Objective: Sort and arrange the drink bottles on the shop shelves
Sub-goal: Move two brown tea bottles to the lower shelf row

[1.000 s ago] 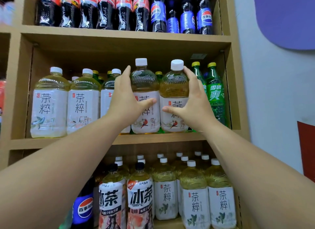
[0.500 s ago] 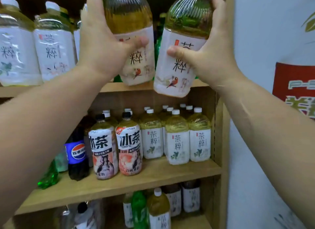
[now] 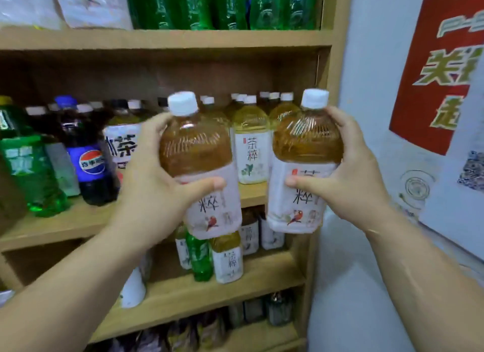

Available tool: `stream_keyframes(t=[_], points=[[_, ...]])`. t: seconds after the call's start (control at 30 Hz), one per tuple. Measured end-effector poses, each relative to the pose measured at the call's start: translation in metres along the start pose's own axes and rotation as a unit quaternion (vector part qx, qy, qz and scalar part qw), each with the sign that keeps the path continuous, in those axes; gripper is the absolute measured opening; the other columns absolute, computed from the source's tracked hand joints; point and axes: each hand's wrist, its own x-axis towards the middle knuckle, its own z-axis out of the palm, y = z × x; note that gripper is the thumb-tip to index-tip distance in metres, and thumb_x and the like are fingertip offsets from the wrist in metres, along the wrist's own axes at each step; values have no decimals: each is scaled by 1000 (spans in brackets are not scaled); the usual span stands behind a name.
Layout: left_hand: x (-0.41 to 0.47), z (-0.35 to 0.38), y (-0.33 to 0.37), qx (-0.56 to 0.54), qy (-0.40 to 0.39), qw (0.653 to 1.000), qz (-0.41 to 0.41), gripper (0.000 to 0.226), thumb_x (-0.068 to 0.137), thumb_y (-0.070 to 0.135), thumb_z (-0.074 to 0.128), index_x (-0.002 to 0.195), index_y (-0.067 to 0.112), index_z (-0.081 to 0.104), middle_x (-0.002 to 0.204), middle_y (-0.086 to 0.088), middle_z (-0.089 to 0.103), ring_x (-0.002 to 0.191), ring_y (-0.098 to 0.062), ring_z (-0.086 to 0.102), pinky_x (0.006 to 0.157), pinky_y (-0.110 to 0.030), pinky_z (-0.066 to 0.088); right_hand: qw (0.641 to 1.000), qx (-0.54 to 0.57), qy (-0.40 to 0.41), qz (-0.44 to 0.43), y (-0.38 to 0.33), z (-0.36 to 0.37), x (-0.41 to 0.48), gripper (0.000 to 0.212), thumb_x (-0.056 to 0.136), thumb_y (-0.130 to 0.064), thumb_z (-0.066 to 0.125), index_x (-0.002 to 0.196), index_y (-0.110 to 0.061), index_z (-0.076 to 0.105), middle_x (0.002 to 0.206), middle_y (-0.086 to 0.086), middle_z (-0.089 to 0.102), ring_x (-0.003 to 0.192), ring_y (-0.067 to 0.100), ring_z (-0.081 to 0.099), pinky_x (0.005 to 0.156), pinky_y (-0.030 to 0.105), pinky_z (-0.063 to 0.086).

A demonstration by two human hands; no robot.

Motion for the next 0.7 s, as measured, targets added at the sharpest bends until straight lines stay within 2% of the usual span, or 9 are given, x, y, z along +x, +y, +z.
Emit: stream_keyframes(t=[0.1, 0.17, 0.2, 0.27, 0.33, 0.43, 0.57, 0.7], points=[[-61, 38, -41, -38, -19, 998, -41, 92, 59, 20, 97, 120, 60, 41, 115, 30, 58, 103, 22, 55, 78, 1, 44, 996, 0, -18, 92, 43, 13, -45, 110, 42, -56, 89, 140, -49, 39, 139, -10, 53, 127, 9, 55, 109, 43, 47], [-72, 60, -70, -44, -38, 995, -82, 93, 57, 18, 99, 111, 68, 43, 111, 32, 63, 104, 17, 59, 81, -2, 45, 990, -9, -20, 136, 68, 24, -72, 110, 40, -51, 92, 137, -49, 41, 137, -13, 54, 124, 8, 56, 107, 44, 48], [-83, 71, -85, -25, -60, 993, -94, 94, 56, 19, 100, 112, 68, 44, 113, 30, 63, 107, 12, 60, 87, -8, 47, 988, -13, -23, 153, 78, 29, -85, 108, 40, -46, 95, 134, -50, 42, 135, -14, 54, 123, 7, 57, 105, 42, 49], [-96, 94, -105, -15, -105, 986, -128, 95, 54, 29, 100, 121, 64, 43, 124, 23, 60, 117, -1, 59, 101, -31, 51, 982, -22, -31, 184, 98, 39, -106, 106, 44, -35, 100, 130, -54, 42, 131, -17, 53, 119, 4, 56, 101, 32, 49], [-99, 116, -127, -2, -123, 981, -151, 97, 52, 38, 98, 125, 63, 39, 130, 16, 57, 121, -8, 57, 103, -43, 50, 976, -21, -39, 214, 116, 47, -124, 103, 47, -29, 101, 125, -58, 41, 126, -22, 52, 116, 0, 54, 93, 17, 44], [-91, 150, -149, 12, -143, 972, -184, 97, 53, 37, 97, 129, 55, 38, 129, 10, 55, 119, -11, 58, 102, -44, 52, 965, -24, -52, 256, 136, 57, -146, 99, 51, -26, 101, 118, -63, 39, 121, -29, 46, 114, 1, 52, 87, 9, 38], [-76, 192, -173, 66, -193, 962, -181, 100, 56, 32, 99, 134, 41, 36, 126, 3, 51, 116, -17, 57, 101, -42, 52, 951, -55, -61, 297, 156, 65, -162, 97, 56, -25, 99, 126, -53, 37, 122, -20, 44, 114, 5, 49, 84, 6, 34], [-62, 215, -189, 137, -220, 949, -180, 98, 58, 36, 98, 135, 26, 39, 119, -6, 57, 109, -27, 62, 89, -36, 53, 944, -54, -67, 319, 171, 69, -169, 96, 57, -23, 99, 125, -52, 38, 122, -19, 44, 109, -1, 48, 82, 4, 35]])
